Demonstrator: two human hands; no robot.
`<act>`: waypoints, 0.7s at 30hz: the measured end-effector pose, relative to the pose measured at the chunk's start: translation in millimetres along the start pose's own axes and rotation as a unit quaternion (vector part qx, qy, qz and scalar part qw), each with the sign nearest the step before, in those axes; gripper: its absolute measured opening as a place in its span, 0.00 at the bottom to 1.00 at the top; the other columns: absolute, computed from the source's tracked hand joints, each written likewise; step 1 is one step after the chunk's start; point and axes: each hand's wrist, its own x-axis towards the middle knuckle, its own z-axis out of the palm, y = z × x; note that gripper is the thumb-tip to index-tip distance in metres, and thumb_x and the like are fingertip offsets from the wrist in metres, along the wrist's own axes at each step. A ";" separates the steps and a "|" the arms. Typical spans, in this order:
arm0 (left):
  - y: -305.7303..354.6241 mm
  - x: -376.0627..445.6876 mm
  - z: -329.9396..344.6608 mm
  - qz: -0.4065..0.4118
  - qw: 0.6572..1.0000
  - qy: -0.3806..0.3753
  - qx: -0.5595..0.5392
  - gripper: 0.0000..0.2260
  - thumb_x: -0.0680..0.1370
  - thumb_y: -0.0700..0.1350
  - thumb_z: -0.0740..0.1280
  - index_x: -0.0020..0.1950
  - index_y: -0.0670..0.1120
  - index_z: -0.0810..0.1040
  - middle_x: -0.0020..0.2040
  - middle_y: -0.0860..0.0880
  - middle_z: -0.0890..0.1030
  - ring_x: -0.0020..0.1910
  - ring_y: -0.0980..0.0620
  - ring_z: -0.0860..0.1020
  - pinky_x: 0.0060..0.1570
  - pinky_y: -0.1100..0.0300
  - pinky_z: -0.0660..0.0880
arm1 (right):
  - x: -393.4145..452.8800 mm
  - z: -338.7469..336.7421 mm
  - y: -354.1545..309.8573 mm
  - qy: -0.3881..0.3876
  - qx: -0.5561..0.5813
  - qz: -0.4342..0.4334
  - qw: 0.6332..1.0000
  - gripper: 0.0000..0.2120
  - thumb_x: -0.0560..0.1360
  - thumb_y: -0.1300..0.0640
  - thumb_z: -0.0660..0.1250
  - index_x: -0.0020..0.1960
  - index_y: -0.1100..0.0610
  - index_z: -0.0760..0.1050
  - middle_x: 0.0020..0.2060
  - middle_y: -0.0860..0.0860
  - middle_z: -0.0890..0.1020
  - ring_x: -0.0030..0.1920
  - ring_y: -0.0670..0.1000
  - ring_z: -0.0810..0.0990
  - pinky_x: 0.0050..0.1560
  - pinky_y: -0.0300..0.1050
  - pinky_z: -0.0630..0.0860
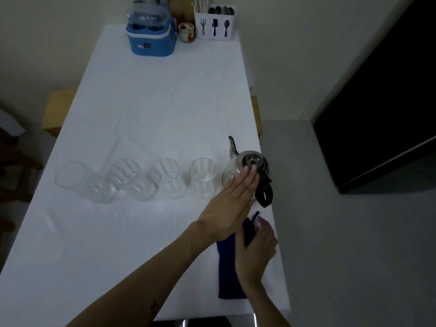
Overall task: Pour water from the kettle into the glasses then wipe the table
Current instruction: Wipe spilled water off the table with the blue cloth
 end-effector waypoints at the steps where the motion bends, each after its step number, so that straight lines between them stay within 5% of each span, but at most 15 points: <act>1: -0.1 -20.7 8.1 -0.017 1.000 0.012 -0.023 0.24 0.84 0.45 0.49 0.78 0.43 0.45 0.79 0.47 0.45 0.78 0.52 0.41 0.76 0.57 0.40 | -15.9 2.2 7.5 -0.044 -0.080 -0.057 0.994 0.31 0.73 0.39 0.68 0.70 0.56 0.72 0.69 0.56 0.75 0.65 0.60 0.73 0.61 0.61 0.73; 3: -2.2 -65.7 26.8 -0.060 0.997 0.032 -0.036 0.24 0.83 0.44 0.51 0.78 0.42 0.47 0.80 0.45 0.47 0.78 0.51 0.43 0.76 0.57 0.42 | -40.0 9.4 22.4 -0.123 -0.188 -0.134 0.965 0.36 0.69 0.37 0.67 0.73 0.51 0.71 0.73 0.58 0.71 0.68 0.62 0.71 0.60 0.63 0.73; 5: -5.2 -108.5 43.9 -0.100 0.993 0.043 -0.037 0.24 0.83 0.42 0.51 0.78 0.42 0.49 0.80 0.45 0.49 0.79 0.50 0.45 0.76 0.58 0.41 | -46.6 16.4 28.3 -0.150 -0.226 -0.159 0.949 0.34 0.68 0.45 0.73 0.72 0.51 0.72 0.72 0.61 0.72 0.65 0.66 0.73 0.56 0.64 0.75; 9: -12.3 -171.9 63.8 -0.155 0.987 0.027 -0.029 0.24 0.83 0.44 0.50 0.79 0.44 0.50 0.80 0.48 0.49 0.78 0.53 0.45 0.75 0.59 0.39 | -38.5 21.9 22.2 -0.086 -0.184 -0.161 0.966 0.31 0.62 0.68 0.81 0.64 0.58 0.79 0.68 0.62 0.76 0.59 0.64 0.72 0.51 0.64 0.78; 15: -28.6 -239.4 71.1 -0.193 0.981 -0.001 -0.013 0.23 0.83 0.45 0.49 0.78 0.42 0.52 0.79 0.46 0.51 0.78 0.54 0.45 0.74 0.62 0.39 | -70.6 25.4 24.0 -0.064 -0.197 -0.224 0.952 0.32 0.64 0.69 0.77 0.68 0.56 0.78 0.70 0.60 0.74 0.59 0.64 0.74 0.48 0.62 0.78; 21: -53.2 -293.4 80.2 -0.216 0.975 -0.008 0.055 0.25 0.83 0.48 0.50 0.77 0.38 0.55 0.79 0.42 0.54 0.78 0.47 0.52 0.76 0.53 0.49 | -81.1 21.5 53.0 0.002 -0.237 -0.095 0.967 0.25 0.75 0.63 0.67 0.71 0.55 0.74 0.74 0.60 0.70 0.62 0.68 0.71 0.51 0.66 0.70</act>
